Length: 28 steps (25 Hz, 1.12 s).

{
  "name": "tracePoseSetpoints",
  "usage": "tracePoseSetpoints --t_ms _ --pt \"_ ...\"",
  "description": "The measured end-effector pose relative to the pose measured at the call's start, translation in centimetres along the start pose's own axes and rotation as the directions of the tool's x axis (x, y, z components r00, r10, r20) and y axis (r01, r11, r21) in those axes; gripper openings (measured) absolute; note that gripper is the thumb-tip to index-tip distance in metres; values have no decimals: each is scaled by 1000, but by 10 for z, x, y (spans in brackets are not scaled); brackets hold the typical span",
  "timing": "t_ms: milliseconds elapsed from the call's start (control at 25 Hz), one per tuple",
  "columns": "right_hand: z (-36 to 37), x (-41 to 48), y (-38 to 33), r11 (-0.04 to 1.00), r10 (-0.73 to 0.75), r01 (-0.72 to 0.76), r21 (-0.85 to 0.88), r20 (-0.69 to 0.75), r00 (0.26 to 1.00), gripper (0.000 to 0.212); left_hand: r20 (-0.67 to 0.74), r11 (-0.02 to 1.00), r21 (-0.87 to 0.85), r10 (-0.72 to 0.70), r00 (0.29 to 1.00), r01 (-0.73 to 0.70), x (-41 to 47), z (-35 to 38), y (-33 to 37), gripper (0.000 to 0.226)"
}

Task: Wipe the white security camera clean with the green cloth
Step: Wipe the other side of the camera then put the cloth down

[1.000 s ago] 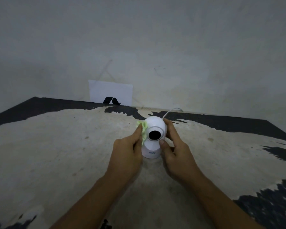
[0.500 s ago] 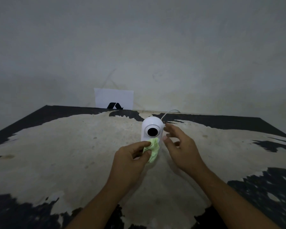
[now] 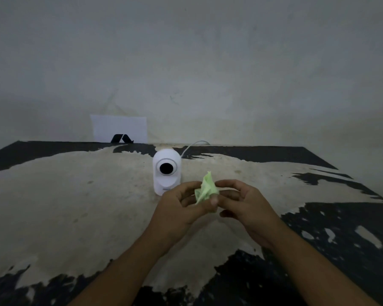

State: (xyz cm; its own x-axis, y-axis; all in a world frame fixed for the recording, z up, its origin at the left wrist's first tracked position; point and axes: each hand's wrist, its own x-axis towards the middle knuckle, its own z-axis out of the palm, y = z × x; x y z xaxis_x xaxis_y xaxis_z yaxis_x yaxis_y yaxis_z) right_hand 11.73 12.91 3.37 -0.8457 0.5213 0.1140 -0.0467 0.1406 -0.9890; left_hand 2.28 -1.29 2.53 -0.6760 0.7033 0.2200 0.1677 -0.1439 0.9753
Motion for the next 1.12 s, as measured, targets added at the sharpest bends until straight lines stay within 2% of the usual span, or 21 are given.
tracePoseSetpoints --t_ms 200,280,360,400,520,640,840,920,1040,1120 --pt "-30 5 8 984 109 -97 148 -76 991 27 -74 997 76 3 997 3 20 21 -16 33" --pt "-38 4 13 975 126 -120 185 -19 992 33 -94 997 67 -25 995 31 26 31 -20 33" --pt "-44 4 18 983 122 -126 132 43 992 52 -100 997 50 -48 994 53 33 41 -23 36" --pt "-47 5 21 987 122 -124 99 25 992 56 -106 997 43 -55 993 60 37 44 -25 37" --pt "-58 17 30 988 143 -136 78 -101 984 42 -124 996 50 -61 990 68 49 47 -30 34" --pt "-68 32 36 987 161 -161 10 -119 980 31 -119 987 142 -61 991 78 61 44 -34 32" --pt "-66 62 37 985 130 -139 -104 -93 987 40 -84 947 279 -139 987 157 82 35 -35 35" --pt "-61 73 37 981 94 -111 -157 -109 990 43 -98 914 390 -83 992 115 87 35 -32 33" --pt "-56 83 41 958 44 -87 -274 -158 986 47 -145 837 547 91 985 3 86 42 -31 36" --pt "-54 86 46 915 -2 -81 -394 -206 979 45 -117 773 633 154 981 -46 78 46 -30 38"
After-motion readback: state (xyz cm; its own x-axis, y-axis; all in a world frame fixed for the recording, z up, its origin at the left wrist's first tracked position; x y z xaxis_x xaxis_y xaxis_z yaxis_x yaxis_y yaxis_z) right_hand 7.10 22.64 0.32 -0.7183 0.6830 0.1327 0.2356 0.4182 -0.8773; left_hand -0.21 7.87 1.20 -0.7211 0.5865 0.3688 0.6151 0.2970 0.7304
